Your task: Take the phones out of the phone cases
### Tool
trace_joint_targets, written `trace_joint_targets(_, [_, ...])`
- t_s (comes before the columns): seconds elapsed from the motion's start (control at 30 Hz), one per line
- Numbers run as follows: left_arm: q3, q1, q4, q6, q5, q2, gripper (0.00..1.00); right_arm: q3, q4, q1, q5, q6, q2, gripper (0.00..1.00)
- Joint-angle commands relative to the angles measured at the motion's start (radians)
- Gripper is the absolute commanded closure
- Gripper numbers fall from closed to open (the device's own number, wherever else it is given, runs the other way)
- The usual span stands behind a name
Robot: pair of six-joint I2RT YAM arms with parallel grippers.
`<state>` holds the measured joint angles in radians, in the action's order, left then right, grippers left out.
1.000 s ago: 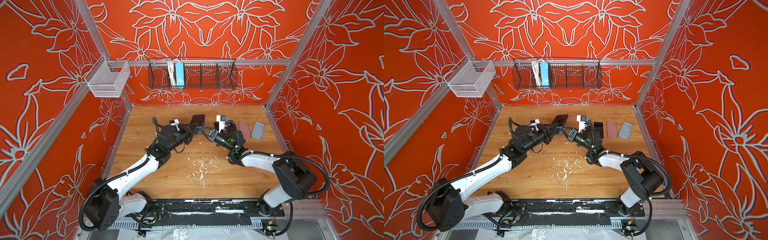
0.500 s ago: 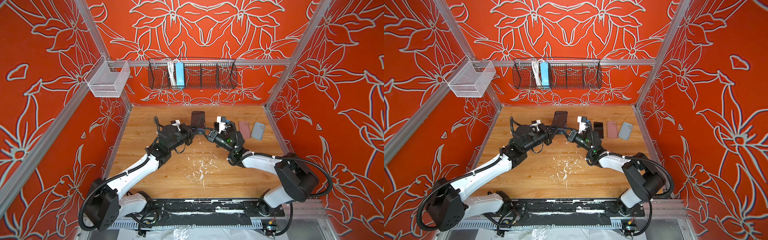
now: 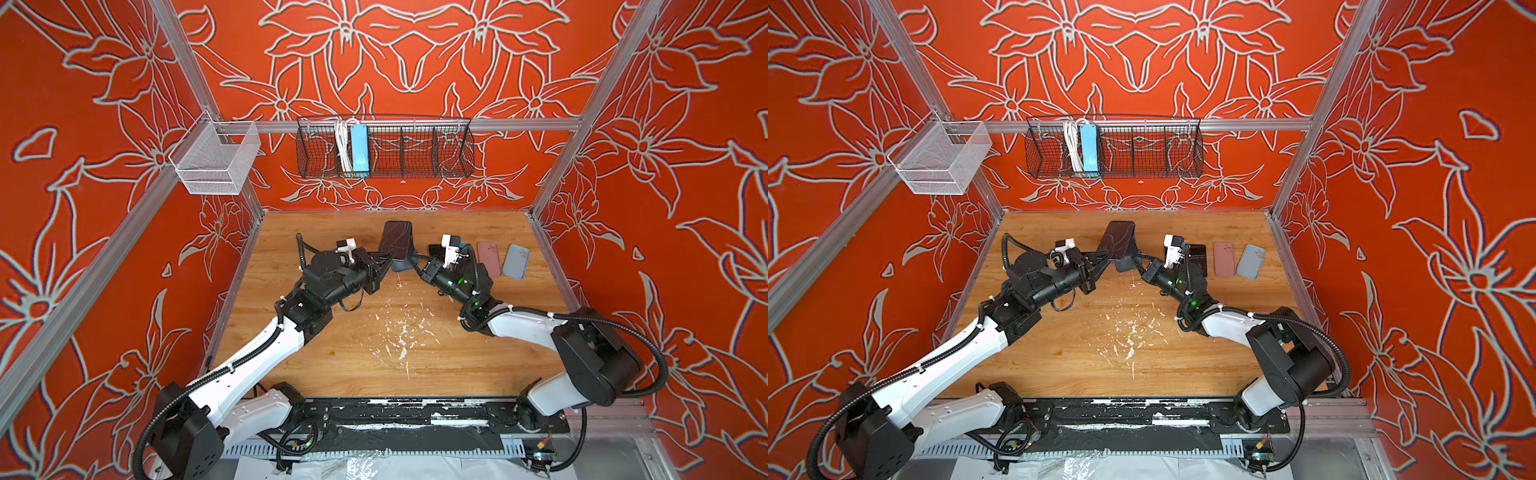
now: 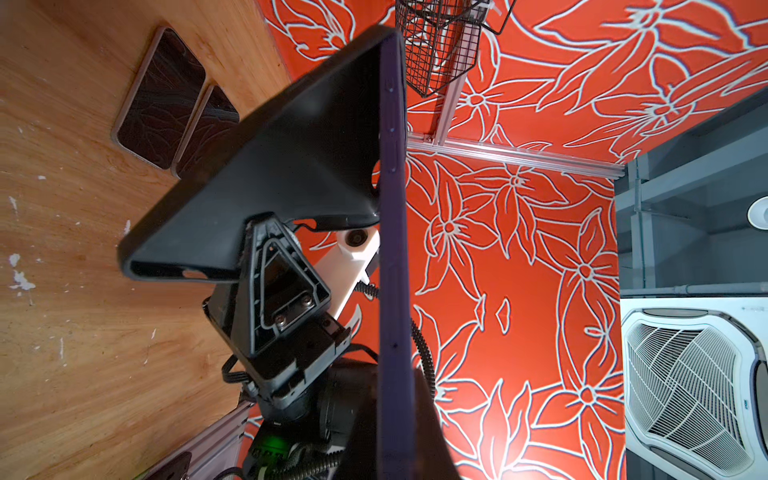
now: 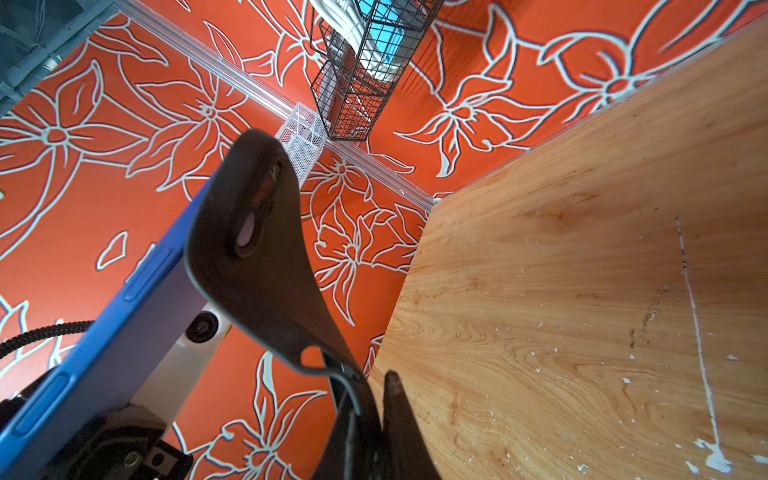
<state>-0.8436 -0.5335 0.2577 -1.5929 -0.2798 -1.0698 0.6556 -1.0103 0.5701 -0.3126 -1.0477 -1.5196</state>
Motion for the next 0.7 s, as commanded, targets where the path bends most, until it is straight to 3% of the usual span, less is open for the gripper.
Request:
trace_joint_targets(0.0, [-0.027,0.012,0.104,0.047,0.064,0.071,1.0,-0.046,0.104,-0.064,0.105,-0.001,0.004,0.98])
trace_joint_targets(0.17, [-0.042,0.012,0.132,0.03,0.042,0.051,1.0,-0.071,0.238,-0.1,0.13,0.03,0.072,0.99])
trace_joint_targets(0.37, [-0.08,0.012,0.121,0.083,0.018,0.014,1.0,-0.145,0.282,-0.174,0.12,0.027,0.147,0.98])
trace_joint_targets(0.5, [-0.075,0.012,0.134,0.157,0.023,-0.051,1.0,-0.171,0.522,-0.269,0.068,0.069,0.297,0.99])
trace_joint_targets(0.67, [-0.093,0.015,0.197,0.276,0.017,-0.192,1.0,-0.161,0.876,-0.486,-0.125,0.168,0.495,0.98])
